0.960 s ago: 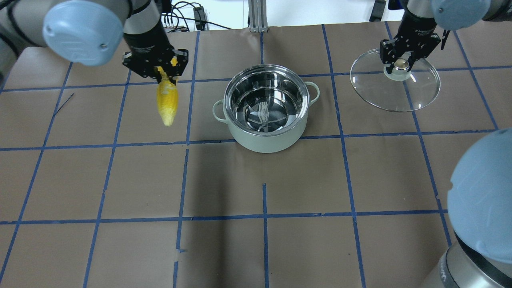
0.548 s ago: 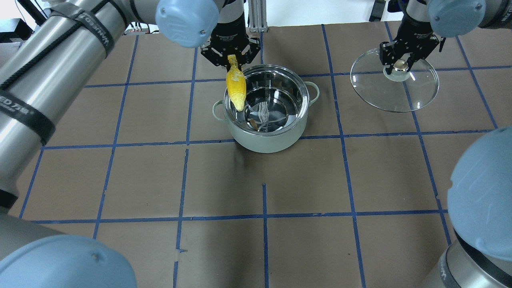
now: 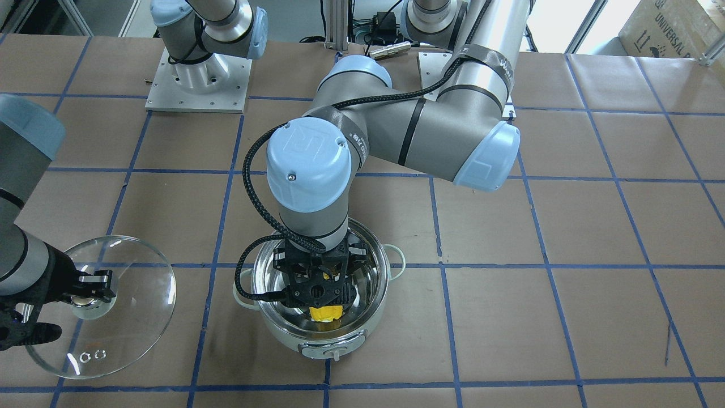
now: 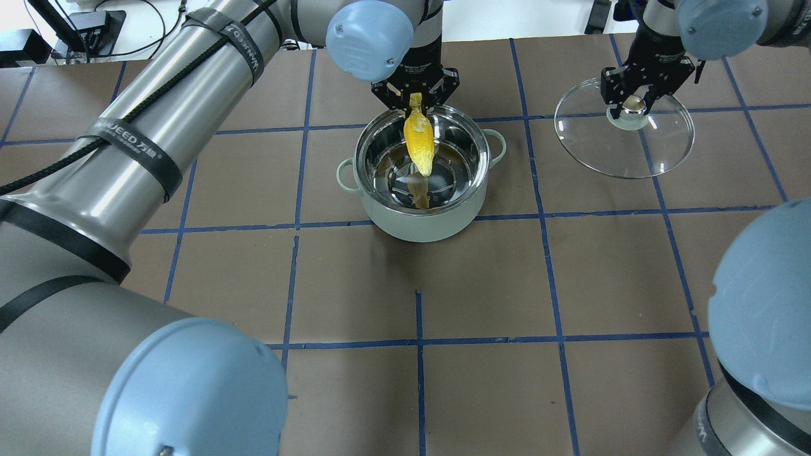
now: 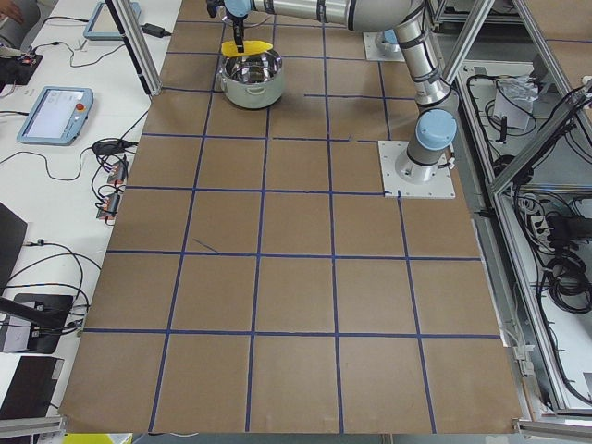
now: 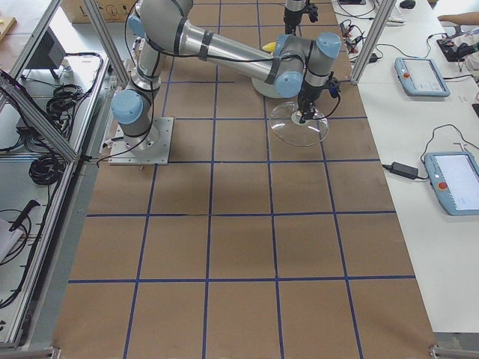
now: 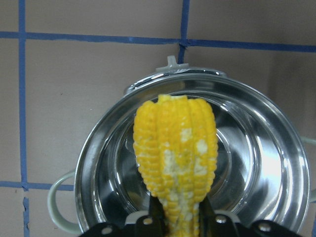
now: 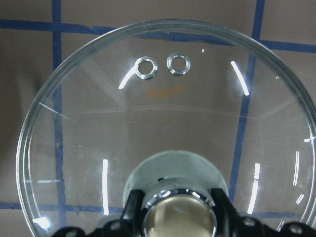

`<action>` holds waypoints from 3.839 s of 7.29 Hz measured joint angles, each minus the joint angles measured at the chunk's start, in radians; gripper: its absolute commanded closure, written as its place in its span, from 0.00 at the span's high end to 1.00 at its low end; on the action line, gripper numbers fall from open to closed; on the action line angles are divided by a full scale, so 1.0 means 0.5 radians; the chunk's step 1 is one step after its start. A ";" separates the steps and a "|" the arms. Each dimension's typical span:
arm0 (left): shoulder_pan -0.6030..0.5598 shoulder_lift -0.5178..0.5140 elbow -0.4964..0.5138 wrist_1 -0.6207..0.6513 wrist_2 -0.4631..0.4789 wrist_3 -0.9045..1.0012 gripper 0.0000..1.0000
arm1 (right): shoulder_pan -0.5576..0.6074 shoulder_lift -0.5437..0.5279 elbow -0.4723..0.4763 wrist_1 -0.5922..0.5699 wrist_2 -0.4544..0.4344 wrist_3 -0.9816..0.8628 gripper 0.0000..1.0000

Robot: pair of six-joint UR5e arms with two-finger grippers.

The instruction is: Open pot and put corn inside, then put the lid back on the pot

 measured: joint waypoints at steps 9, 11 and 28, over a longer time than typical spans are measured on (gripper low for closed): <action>0.038 -0.012 -0.043 -0.003 0.004 0.033 1.00 | 0.001 -0.014 -0.012 0.003 0.002 0.005 0.12; 0.106 0.039 -0.063 -0.032 0.008 0.179 1.00 | 0.010 -0.071 -0.036 0.029 -0.002 0.012 0.12; 0.879 1.143 -1.107 -0.082 -0.067 0.887 1.00 | 1.022 0.038 -0.228 0.089 0.162 1.142 0.09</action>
